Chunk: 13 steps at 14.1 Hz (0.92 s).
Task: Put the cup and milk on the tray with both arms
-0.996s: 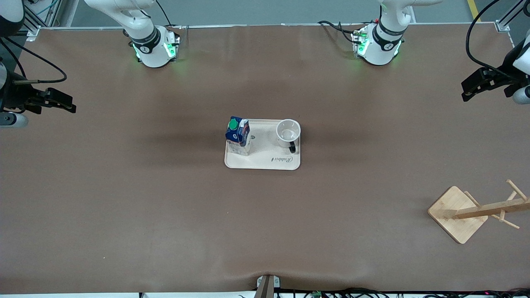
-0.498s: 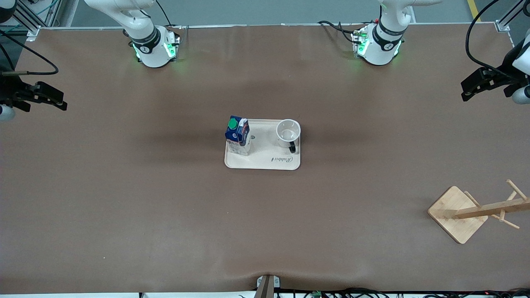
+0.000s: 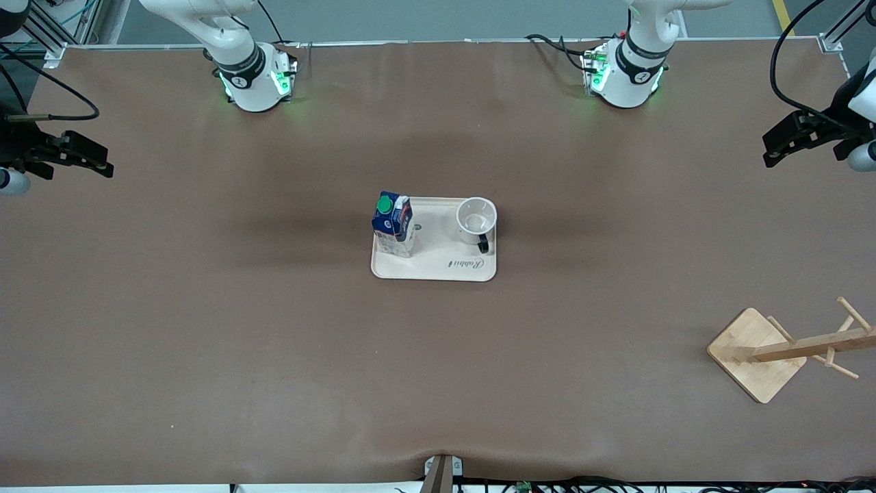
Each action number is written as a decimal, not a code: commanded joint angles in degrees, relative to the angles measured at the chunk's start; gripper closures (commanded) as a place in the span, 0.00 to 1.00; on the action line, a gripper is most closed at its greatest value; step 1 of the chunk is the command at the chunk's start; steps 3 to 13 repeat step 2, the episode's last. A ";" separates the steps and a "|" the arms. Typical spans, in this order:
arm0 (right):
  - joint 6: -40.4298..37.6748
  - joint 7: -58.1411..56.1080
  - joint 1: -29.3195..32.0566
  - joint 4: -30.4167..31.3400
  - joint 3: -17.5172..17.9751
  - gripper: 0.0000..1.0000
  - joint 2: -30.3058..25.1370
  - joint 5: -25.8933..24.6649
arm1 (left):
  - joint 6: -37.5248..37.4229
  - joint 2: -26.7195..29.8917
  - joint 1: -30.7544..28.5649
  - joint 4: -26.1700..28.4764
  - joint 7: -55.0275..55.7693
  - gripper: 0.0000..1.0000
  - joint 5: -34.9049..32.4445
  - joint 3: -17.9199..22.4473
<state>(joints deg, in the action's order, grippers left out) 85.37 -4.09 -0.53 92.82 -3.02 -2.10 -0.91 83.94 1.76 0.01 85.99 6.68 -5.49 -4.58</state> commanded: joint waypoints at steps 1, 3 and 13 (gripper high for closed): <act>0.42 -0.04 0.53 2.10 0.38 0.00 -2.12 -1.11 | -0.88 0.44 0.17 -0.65 -0.61 0.00 0.74 0.09; 0.76 -0.04 0.53 2.01 0.38 0.00 -2.03 -1.11 | -0.88 0.44 0.17 -0.65 -0.61 0.00 0.74 0.09; 0.76 -0.04 0.53 2.01 0.38 0.00 -2.03 -1.11 | -0.88 0.44 0.17 -0.65 -0.61 0.00 0.74 0.09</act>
